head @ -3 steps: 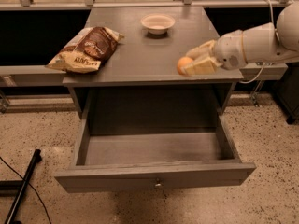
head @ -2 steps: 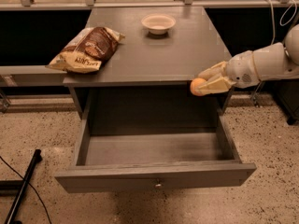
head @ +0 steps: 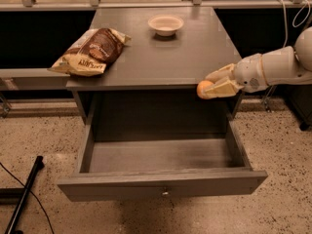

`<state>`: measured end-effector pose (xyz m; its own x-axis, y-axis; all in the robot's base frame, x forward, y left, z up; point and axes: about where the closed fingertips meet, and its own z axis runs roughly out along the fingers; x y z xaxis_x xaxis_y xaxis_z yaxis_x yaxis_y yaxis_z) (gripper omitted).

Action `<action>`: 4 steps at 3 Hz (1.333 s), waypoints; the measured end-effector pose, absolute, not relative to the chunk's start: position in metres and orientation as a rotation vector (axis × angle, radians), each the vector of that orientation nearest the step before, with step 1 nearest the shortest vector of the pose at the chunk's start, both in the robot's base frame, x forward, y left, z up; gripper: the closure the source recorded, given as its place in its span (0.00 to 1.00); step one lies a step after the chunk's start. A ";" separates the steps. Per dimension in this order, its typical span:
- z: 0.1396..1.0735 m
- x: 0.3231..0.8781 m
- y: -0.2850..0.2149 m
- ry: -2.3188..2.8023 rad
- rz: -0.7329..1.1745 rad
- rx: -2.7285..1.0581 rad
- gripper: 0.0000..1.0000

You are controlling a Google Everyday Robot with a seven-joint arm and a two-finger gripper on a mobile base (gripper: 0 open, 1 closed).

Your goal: Place orange into top drawer

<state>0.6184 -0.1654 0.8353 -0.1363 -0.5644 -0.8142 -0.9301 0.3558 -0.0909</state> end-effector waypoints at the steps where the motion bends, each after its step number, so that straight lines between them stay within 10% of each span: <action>1: 0.808 0.608 -0.165 1.761 0.475 -1.322 1.00; 4: 0.681 0.590 -0.141 1.698 0.462 -1.372 1.00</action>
Offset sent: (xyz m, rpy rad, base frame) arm -0.0418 0.0040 -0.1515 -0.0744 -0.2249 -0.0111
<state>0.5904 -0.1409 0.6811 -0.0034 -0.5914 -0.8064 -0.9185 0.3207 -0.2313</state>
